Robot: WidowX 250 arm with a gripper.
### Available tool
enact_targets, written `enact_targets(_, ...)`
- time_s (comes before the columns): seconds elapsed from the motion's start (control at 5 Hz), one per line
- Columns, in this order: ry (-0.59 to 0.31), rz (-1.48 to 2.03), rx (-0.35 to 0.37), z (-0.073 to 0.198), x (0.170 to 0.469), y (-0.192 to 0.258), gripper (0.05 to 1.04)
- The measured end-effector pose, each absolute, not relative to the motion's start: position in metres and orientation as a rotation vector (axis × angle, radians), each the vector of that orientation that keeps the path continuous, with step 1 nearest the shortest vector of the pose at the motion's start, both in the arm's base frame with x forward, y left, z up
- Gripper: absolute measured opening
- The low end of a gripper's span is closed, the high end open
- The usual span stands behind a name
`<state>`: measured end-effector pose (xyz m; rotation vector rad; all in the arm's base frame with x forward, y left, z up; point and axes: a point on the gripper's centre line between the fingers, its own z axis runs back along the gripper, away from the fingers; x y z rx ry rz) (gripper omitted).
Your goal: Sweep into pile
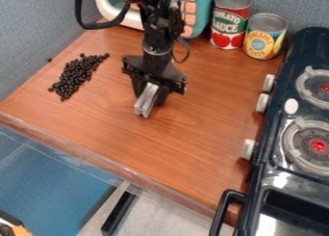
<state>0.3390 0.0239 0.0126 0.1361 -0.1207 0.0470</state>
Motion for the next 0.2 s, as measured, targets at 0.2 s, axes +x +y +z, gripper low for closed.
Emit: enact_targets(0.2, -0.171, 0.053, 0.097, 0.037, 0.3409, 0.0209, 0.981)
